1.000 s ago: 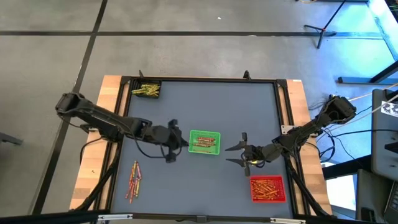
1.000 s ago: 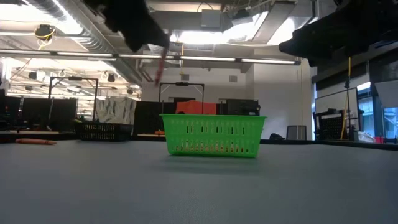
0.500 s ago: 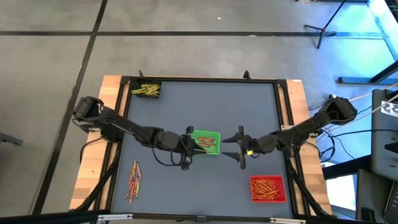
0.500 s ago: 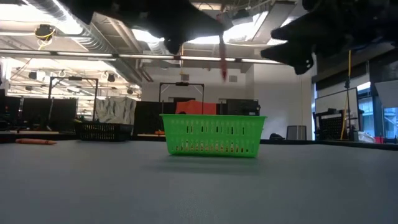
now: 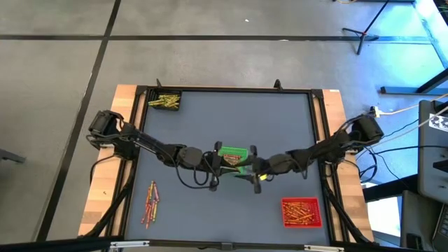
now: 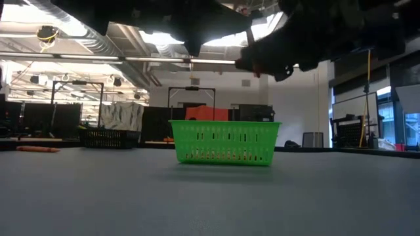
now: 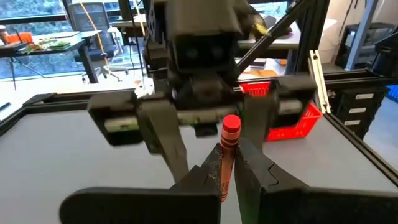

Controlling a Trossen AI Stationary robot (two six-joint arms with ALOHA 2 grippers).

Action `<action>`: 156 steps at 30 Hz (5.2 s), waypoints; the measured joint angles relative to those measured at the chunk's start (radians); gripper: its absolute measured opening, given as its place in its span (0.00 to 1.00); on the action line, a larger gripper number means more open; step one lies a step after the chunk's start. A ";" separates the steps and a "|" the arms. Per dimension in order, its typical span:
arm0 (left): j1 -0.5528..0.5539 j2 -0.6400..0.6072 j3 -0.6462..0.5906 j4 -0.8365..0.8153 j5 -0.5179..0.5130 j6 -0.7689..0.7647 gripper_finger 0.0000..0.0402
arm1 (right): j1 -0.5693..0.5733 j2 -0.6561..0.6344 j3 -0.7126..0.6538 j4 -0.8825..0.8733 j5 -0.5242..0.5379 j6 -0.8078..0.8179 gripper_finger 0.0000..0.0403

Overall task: Sort crayons
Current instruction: Put the red crayon into the green bin, then put the orange crayon into the red bin

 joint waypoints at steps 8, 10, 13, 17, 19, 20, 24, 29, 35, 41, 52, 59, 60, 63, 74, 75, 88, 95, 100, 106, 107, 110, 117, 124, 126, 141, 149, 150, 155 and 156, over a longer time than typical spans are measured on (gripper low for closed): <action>-0.002 0.000 0.000 -0.019 0.000 0.000 0.02 | 0.001 0.006 0.091 -0.191 -0.011 -0.067 0.12; -0.002 0.000 0.000 -0.019 0.000 0.003 0.02 | 0.001 0.006 0.096 -0.191 -0.009 -0.075 0.04; -0.002 0.000 0.000 -0.019 0.011 0.003 0.02 | 0.001 0.006 0.097 -0.192 -0.013 -0.075 0.06; -0.001 -0.010 0.000 -0.037 0.047 0.007 0.06 | 0.002 0.005 0.097 -0.199 -0.016 -0.076 0.11; -0.001 -0.034 0.000 -0.075 0.054 0.006 0.11 | 0.001 0.005 0.097 -0.199 -0.015 -0.077 0.09; -0.002 -0.054 0.000 -0.111 0.054 0.001 0.15 | 0.001 0.005 0.097 -0.199 -0.014 -0.077 0.08; -0.002 -0.154 0.000 -0.337 0.057 -0.045 0.25 | -0.003 0.005 0.097 -0.201 -0.006 -0.078 0.03; -0.053 -0.241 -0.027 -0.545 -0.089 -0.075 0.28 | -0.053 0.005 0.098 -0.206 -0.024 -0.051 0.07; -0.122 -0.324 -0.198 -0.372 -0.291 -0.063 0.27 | -0.123 0.007 0.206 -0.442 -0.035 -0.049 0.03; -0.118 -0.400 -0.449 -0.001 -0.276 -0.053 0.27 | -0.192 0.046 0.333 -0.670 -0.058 -0.051 0.07; -0.119 -0.412 -0.644 0.412 -0.254 -0.018 0.27 | -0.257 0.166 0.397 -0.729 -0.166 -0.047 0.03; -0.129 -0.412 -0.644 0.399 -0.253 -0.029 0.27 | -0.262 0.170 0.398 -0.802 -0.159 -0.042 0.12; -0.129 -0.411 -0.644 0.398 -0.251 -0.034 0.27 | -0.262 0.170 0.398 -0.808 -0.168 -0.035 0.12; -0.129 -0.411 -0.644 0.398 -0.251 -0.047 0.27 | -0.261 0.170 0.398 -0.803 -0.203 -0.002 0.12; -0.129 -0.411 -0.644 0.397 -0.251 -0.022 0.27 | -0.246 0.150 0.409 -0.836 -0.235 0.005 0.32; -0.129 -0.411 -0.644 0.397 -0.251 -0.021 0.27 | -0.236 0.133 0.410 -0.837 -0.232 0.001 0.33; -0.077 -0.410 -0.579 0.287 -0.261 -0.024 0.30 | 0.088 -0.096 0.238 -0.823 0.001 0.020 0.29; 0.001 -0.410 -0.317 -0.349 -0.254 -0.110 0.39 | 0.232 -0.142 0.027 -0.482 0.125 0.088 0.29; 0.047 -0.410 -0.060 -0.945 -0.188 -0.221 0.38 | 0.266 -0.142 -0.047 -0.353 0.156 0.089 0.29; 0.121 -0.410 0.131 -1.562 -0.122 -0.383 0.38 | 0.263 -0.141 -0.051 -0.341 0.165 0.076 0.29; 0.140 -0.411 0.137 -1.636 -0.109 -0.400 0.38 | 0.264 -0.140 -0.051 -0.341 0.174 0.066 0.29; 0.193 -0.411 0.120 -1.784 -0.043 -0.428 0.38 | 0.264 -0.140 -0.051 -0.342 0.181 0.057 0.29; 0.274 -0.410 -0.026 -1.809 0.027 -0.310 0.38 | 0.264 -0.140 -0.051 -0.343 0.181 0.057 0.29; 0.313 -0.410 -0.133 -1.738 0.039 -0.236 0.38 | 0.263 -0.140 -0.051 -0.342 0.181 0.057 0.29; 0.326 -0.407 -0.132 -1.733 0.044 -0.232 0.38 | 0.263 -0.139 -0.051 -0.341 0.181 0.057 0.29; 0.516 -0.205 -0.125 -1.725 0.128 -0.165 0.38 | 0.263 -0.139 -0.051 -0.326 0.181 0.056 0.29; 0.565 -0.093 -0.085 -1.725 0.101 -0.011 0.38 | 0.263 -0.139 -0.050 -0.327 0.184 0.055 0.29; 0.569 -0.084 -0.084 -1.729 0.105 0.016 0.38 | 0.263 -0.139 -0.050 -0.327 0.184 0.055 0.29; 0.611 -0.053 -0.081 -1.744 0.126 0.114 0.38 | 0.263 -0.120 -0.050 -0.328 0.184 0.056 0.29; 0.621 -0.051 -0.081 -1.744 0.134 0.122 0.38 | 0.263 -0.113 -0.050 -0.326 0.184 0.059 0.29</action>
